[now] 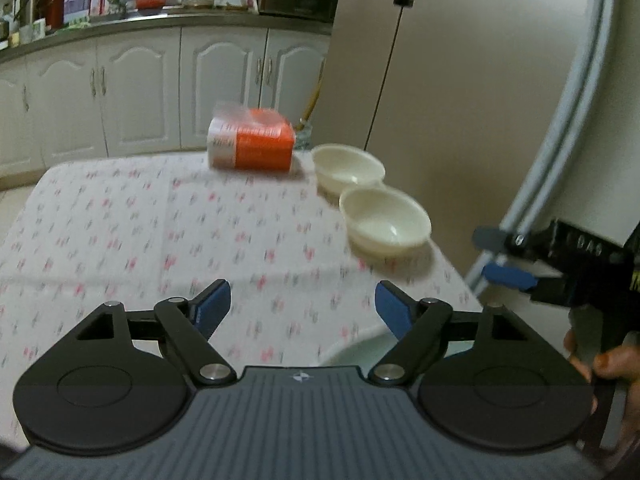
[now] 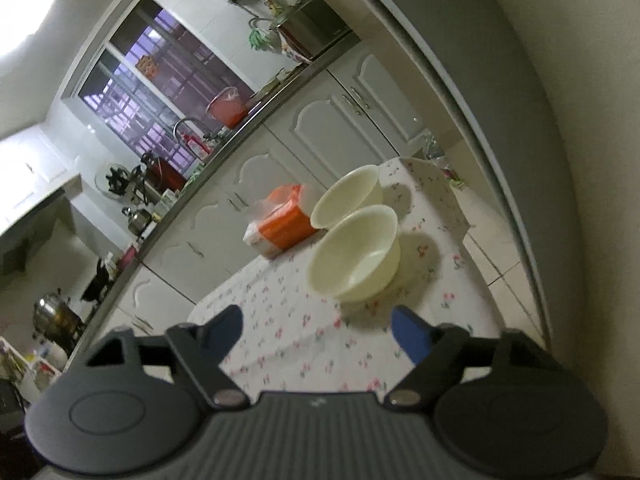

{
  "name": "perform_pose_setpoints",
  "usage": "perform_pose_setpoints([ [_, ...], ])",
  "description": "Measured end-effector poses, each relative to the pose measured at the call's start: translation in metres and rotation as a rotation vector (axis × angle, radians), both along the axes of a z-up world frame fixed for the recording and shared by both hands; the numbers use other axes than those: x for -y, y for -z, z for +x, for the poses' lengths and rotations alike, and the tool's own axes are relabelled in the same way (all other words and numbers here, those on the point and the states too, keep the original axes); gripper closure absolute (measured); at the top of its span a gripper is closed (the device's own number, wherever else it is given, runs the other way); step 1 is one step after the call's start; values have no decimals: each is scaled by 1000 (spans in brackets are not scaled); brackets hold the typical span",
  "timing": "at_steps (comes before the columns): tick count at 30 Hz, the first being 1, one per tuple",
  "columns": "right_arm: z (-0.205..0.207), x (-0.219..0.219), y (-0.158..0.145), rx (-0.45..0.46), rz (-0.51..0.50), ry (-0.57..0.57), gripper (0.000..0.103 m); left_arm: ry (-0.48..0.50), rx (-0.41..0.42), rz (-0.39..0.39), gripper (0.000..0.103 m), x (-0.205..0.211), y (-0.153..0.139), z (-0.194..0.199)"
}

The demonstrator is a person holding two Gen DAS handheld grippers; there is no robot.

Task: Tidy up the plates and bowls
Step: 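Move both tools to the larger cream bowl and grip its rim, then lift the cream bowl off the cloth with both tools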

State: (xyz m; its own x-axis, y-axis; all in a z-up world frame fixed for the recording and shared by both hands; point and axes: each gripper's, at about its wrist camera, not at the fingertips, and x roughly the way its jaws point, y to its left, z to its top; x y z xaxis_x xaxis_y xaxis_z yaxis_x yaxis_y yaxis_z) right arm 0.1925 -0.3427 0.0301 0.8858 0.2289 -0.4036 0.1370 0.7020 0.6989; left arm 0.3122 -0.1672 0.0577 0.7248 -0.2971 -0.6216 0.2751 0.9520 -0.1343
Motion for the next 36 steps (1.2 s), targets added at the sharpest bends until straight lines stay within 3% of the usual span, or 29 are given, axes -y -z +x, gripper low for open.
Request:
perform_pose_setpoints([
  [5, 28, 6, 7, -26, -36, 16, 41, 25, -1, 5, 11, 30, 4, 46],
  [9, 44, 15, 15, -37, -29, 32, 50, 22, -49, -16, 33, 47, 16, 86],
  [14, 57, 20, 23, -52, -39, 41, 57, 4, -106, -28, 52, 62, 34, 122],
  [25, 64, 27, 34, -74, -8, 53, 57, 31, -145, 14, 72, 102, 61, 158],
  [31, 64, 28, 36, -70, -8, 51, 64, 34, -176, 0, 85, 106, 70, 176],
  [36, 62, 28, 34, -58, 2, 45, 65, 46, -159, -48, 86, 100, 68, 175],
])
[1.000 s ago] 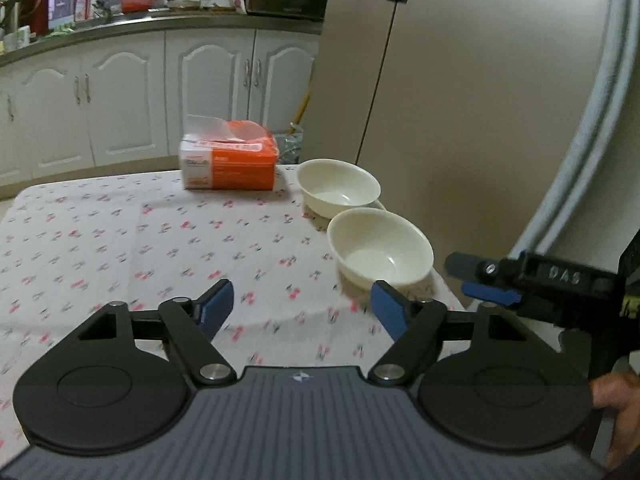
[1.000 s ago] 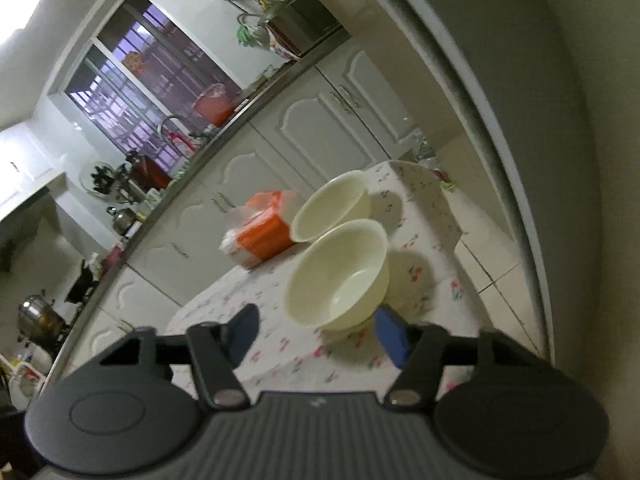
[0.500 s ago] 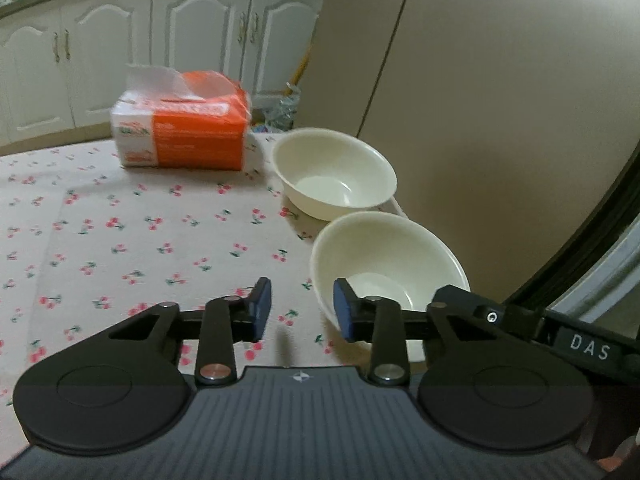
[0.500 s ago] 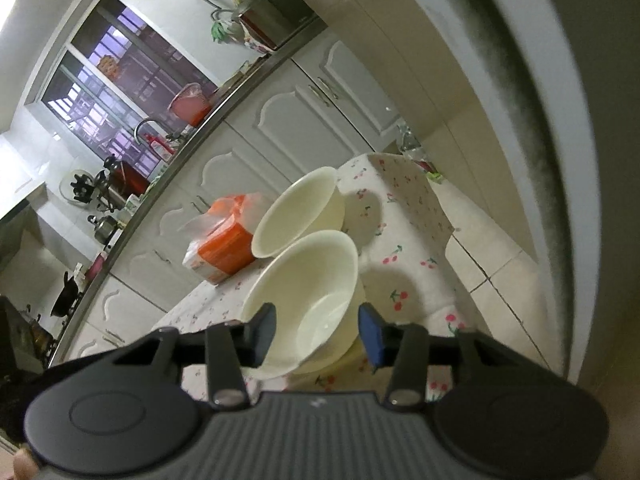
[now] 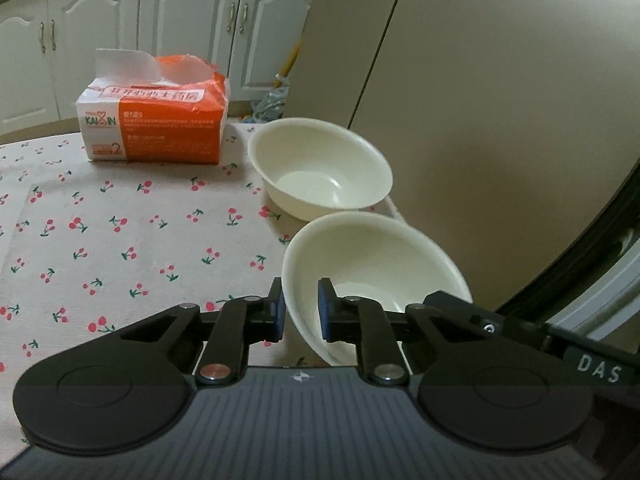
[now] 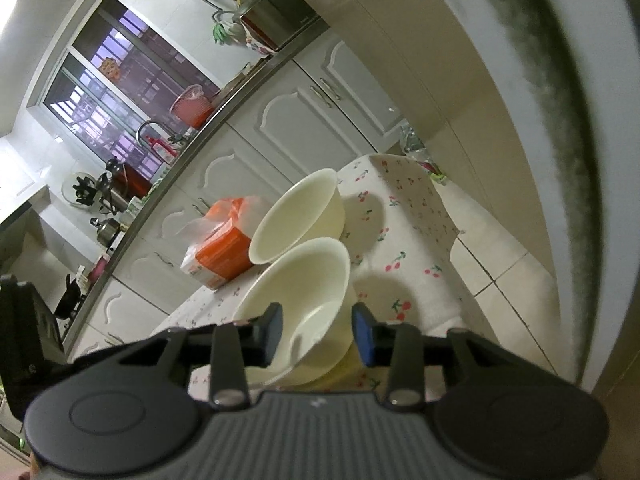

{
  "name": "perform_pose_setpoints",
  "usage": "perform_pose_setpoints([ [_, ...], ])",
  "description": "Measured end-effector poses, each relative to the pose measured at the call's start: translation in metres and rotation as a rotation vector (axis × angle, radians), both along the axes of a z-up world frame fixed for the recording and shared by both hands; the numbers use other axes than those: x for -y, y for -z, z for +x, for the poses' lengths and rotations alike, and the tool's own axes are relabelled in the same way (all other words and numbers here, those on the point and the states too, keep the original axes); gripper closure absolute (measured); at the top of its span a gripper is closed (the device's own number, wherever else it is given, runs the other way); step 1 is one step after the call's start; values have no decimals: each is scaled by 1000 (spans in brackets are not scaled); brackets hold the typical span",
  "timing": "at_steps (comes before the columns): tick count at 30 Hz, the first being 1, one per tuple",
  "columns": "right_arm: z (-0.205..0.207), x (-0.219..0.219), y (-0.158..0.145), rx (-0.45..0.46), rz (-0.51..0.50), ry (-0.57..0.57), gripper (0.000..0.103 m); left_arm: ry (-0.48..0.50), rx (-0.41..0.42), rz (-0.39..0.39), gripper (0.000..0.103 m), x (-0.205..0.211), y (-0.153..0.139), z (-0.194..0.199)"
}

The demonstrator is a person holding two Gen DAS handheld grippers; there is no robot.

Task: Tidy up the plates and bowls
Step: 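Lift the cream bowl off the cloth with both tools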

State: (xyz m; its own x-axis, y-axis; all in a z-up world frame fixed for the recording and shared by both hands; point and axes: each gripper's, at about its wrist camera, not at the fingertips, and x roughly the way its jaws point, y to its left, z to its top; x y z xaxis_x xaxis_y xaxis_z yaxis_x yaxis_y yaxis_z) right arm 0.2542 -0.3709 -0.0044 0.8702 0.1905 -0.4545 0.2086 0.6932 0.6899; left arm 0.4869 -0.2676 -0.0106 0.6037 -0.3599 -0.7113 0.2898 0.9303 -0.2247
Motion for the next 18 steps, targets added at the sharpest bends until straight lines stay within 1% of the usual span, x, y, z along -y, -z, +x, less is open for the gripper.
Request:
perform_pose_setpoints([
  [7, -5, -5, -7, 7, 2, -11, 65, 8, 20, -7, 86, -7, -9, -10],
  [12, -12, -14, -25, 36, -25, -32, 65, -7, 35, -28, 86, -19, -21, -23],
  [18, -25, -33, -49, 79, -49, -73, 65, -31, 63, -68, 86, -42, -41, -53],
])
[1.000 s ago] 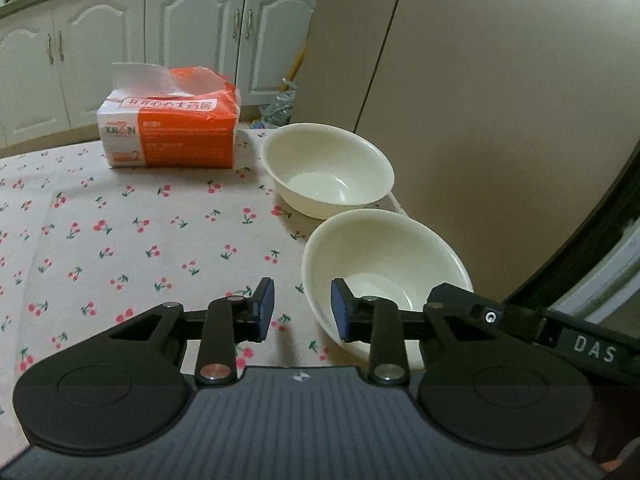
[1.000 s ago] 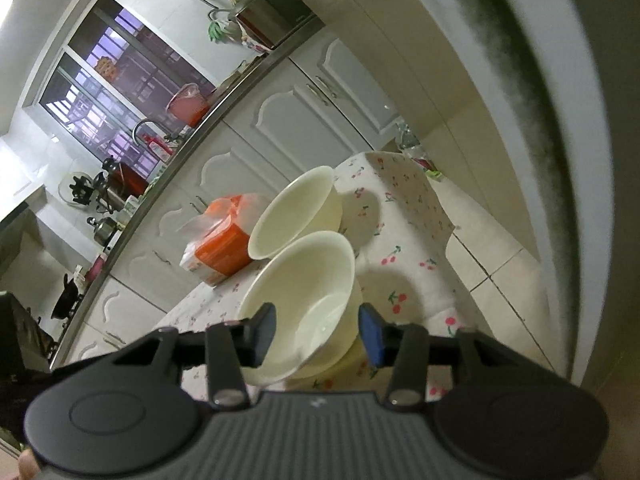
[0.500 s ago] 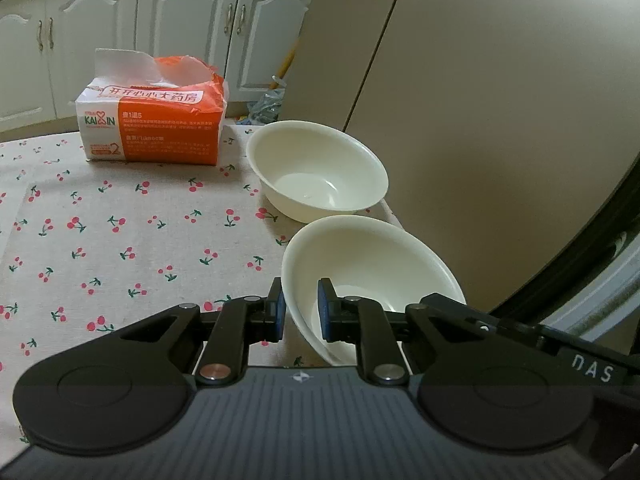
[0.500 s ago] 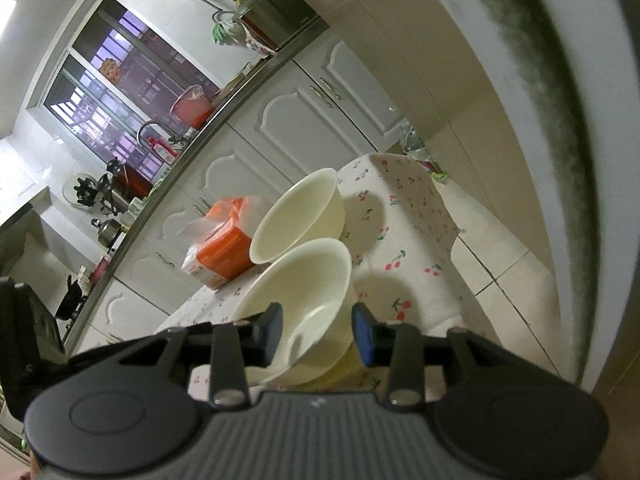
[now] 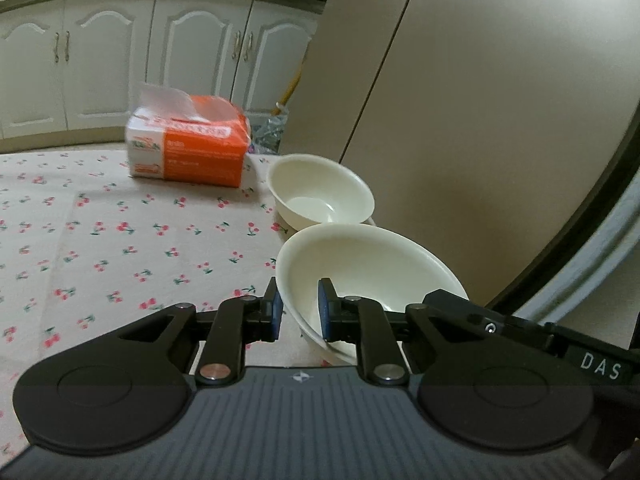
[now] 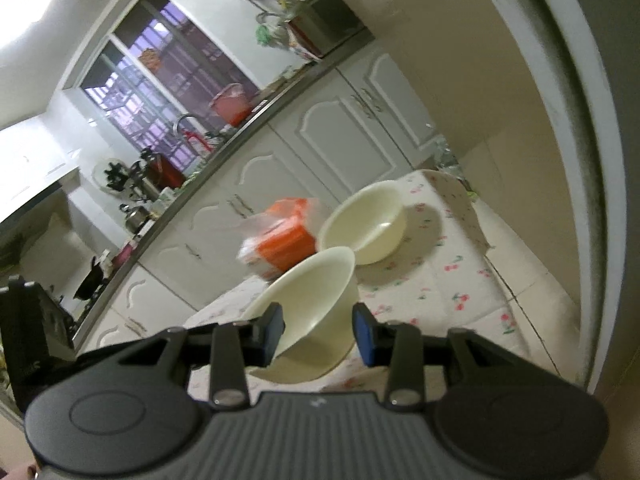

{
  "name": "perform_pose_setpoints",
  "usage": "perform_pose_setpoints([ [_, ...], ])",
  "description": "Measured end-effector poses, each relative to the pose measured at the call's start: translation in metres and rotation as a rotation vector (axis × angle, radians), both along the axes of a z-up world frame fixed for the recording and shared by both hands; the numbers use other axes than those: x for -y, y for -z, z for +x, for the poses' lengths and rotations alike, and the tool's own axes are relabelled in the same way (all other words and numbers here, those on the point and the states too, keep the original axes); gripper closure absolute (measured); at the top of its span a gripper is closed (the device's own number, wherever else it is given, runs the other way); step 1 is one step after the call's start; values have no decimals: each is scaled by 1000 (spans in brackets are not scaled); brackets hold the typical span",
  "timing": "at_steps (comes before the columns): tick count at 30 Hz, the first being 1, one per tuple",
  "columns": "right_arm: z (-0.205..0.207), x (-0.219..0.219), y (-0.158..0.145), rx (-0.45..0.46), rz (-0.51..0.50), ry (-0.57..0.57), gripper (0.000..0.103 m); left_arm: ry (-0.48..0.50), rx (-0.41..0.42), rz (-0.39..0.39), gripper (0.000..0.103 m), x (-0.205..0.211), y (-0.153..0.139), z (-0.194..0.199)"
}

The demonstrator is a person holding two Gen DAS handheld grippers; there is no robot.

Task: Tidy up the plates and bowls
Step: 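Lift the cream bowl off the cloth with both tools, then carry the held cream bowl with both tools over the steel bowl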

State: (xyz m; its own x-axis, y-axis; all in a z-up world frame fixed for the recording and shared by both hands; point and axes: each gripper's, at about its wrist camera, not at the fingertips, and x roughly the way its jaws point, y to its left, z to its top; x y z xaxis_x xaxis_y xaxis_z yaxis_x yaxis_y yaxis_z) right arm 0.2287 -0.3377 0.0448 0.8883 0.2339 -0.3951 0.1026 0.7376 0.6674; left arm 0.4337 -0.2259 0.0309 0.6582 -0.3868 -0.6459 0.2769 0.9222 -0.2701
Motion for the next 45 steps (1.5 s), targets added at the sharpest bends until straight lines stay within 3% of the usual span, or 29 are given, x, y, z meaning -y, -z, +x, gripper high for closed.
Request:
perform_pose_setpoints([
  [11, -29, -58, -35, 75, -10, -119, 64, -79, 62, -59, 85, -58, -39, -73],
  [17, -42, -101, -50, 113, -8, -209, 62, -144, 65, -88, 85, -102, -45, -113],
  [26, -51, -177, -55, 137, 20, -384, 60, -294, 130, -58, 84, -170, -63, -177],
  [37, -55, -264, -42, 79, 36, -574, 57, -467, 82, -23, 82, -234, -41, -216],
  [45, -55, -281, -27, 13, 19, -597, 56, -489, 29, -29, 82, -247, -21, -220],
])
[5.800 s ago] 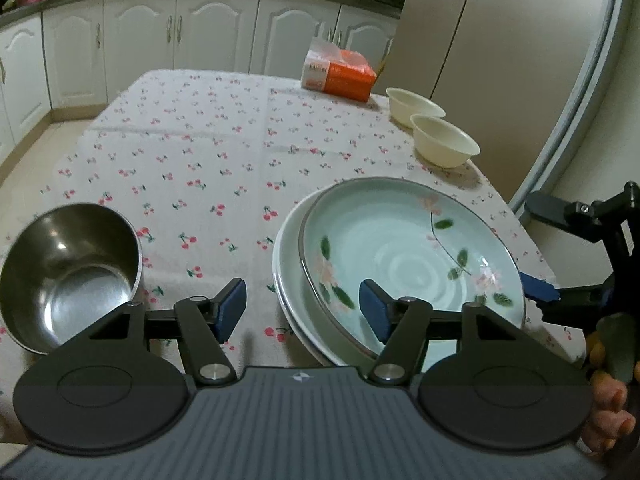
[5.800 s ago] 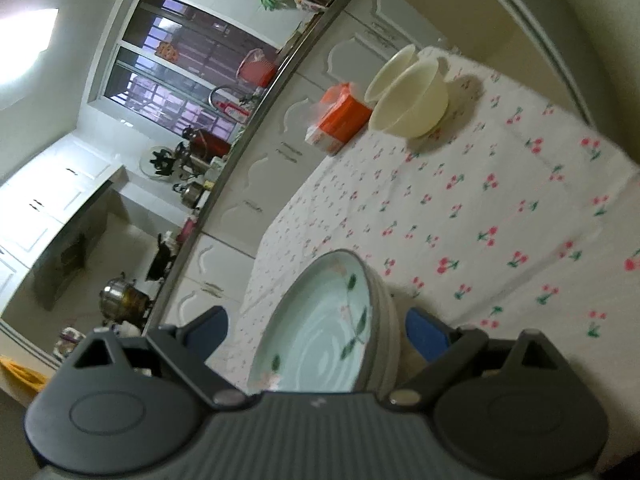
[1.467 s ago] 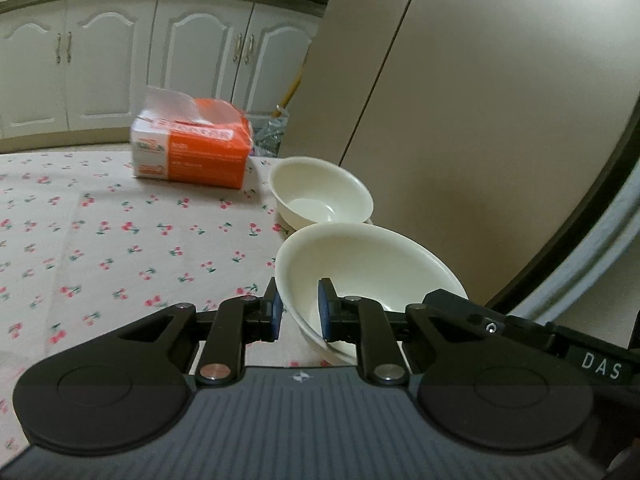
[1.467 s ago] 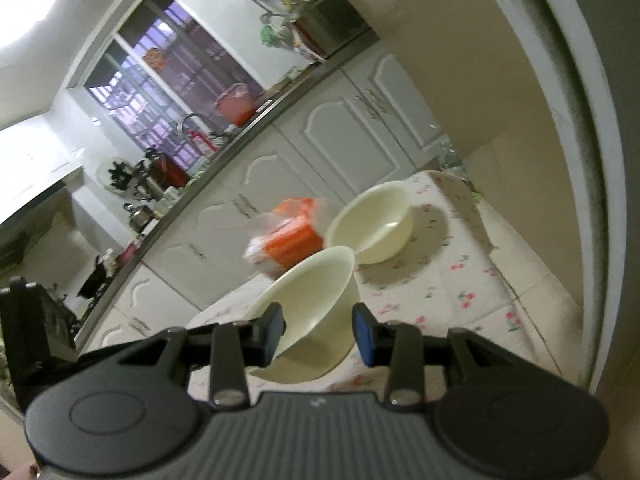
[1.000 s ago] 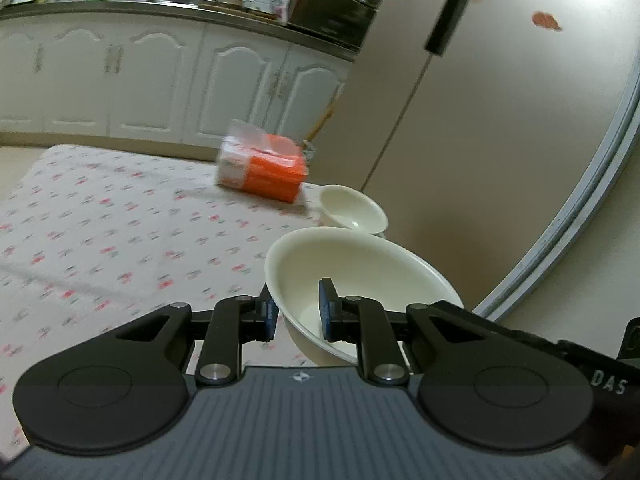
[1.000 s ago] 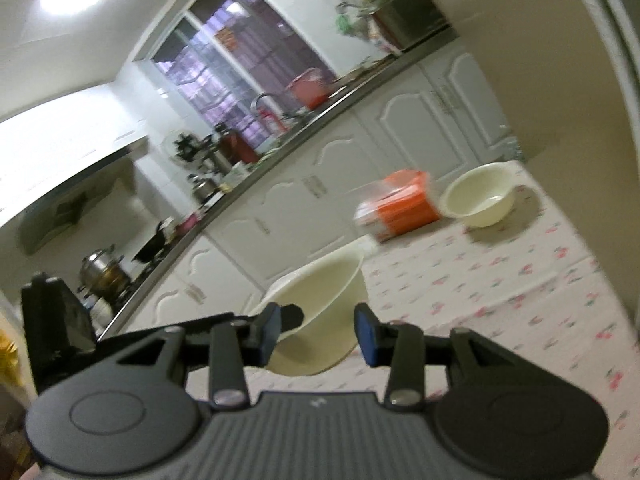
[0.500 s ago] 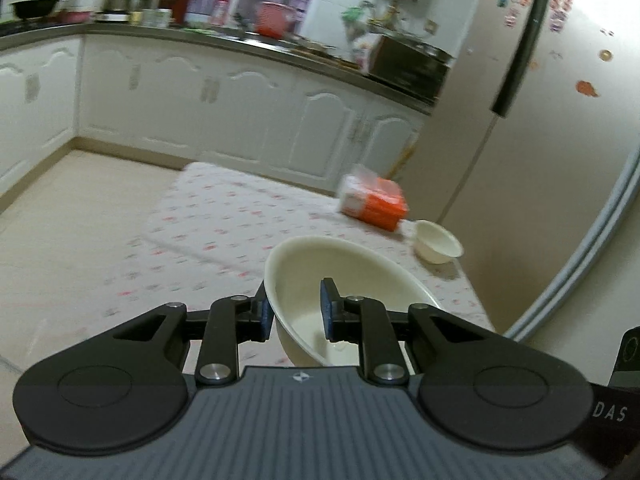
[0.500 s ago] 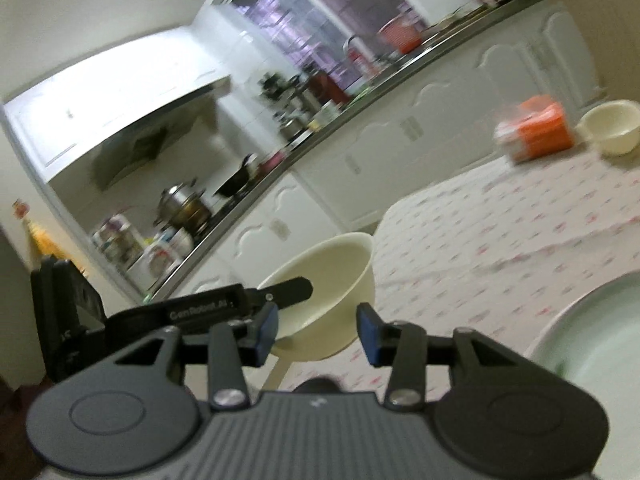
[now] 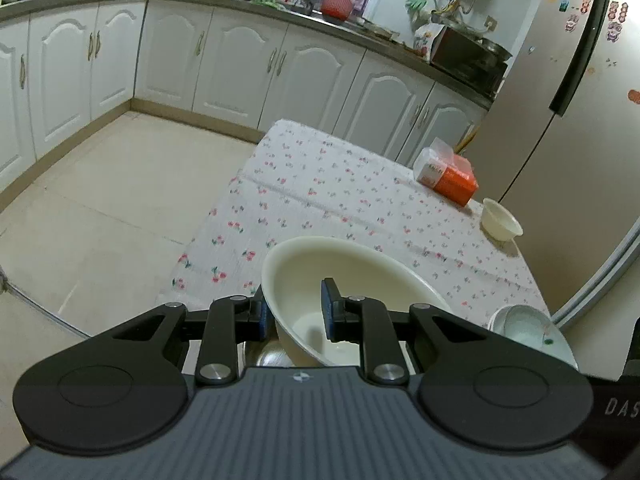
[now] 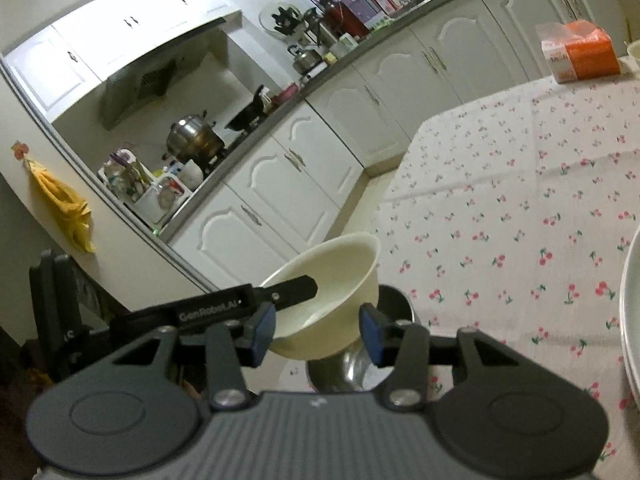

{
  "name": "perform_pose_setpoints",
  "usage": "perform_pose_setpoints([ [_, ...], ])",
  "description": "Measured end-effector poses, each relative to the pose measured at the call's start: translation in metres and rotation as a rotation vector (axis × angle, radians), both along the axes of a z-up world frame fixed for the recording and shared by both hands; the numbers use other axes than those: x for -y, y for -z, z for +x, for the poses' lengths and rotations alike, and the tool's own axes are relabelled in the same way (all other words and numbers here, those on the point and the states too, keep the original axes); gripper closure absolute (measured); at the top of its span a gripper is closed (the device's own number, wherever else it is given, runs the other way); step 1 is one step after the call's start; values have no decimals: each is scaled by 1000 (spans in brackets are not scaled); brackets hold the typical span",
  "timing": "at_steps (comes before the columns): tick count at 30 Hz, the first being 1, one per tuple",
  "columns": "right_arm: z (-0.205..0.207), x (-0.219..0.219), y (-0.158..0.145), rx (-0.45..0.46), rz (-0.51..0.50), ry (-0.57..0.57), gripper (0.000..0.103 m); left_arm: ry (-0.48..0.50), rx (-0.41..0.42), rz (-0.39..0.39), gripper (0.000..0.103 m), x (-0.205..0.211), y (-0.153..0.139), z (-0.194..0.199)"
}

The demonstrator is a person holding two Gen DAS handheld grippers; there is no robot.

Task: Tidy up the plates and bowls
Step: 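Carry the held cream bowl with both tools over the steel bowl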

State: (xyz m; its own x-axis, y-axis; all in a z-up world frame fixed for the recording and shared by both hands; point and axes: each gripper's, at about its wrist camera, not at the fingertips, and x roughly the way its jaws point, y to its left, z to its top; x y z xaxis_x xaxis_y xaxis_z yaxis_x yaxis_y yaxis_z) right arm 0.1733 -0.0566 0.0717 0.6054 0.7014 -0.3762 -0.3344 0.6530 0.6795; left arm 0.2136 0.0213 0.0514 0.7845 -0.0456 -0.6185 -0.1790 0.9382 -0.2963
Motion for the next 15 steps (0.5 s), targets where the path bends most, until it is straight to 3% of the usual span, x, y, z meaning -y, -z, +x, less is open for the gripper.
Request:
perform_pose_setpoints([
  [15, -7, -5, 17, -50, -37, 2, 56, 23, -48, -19, 82, -6, 9, 7],
])
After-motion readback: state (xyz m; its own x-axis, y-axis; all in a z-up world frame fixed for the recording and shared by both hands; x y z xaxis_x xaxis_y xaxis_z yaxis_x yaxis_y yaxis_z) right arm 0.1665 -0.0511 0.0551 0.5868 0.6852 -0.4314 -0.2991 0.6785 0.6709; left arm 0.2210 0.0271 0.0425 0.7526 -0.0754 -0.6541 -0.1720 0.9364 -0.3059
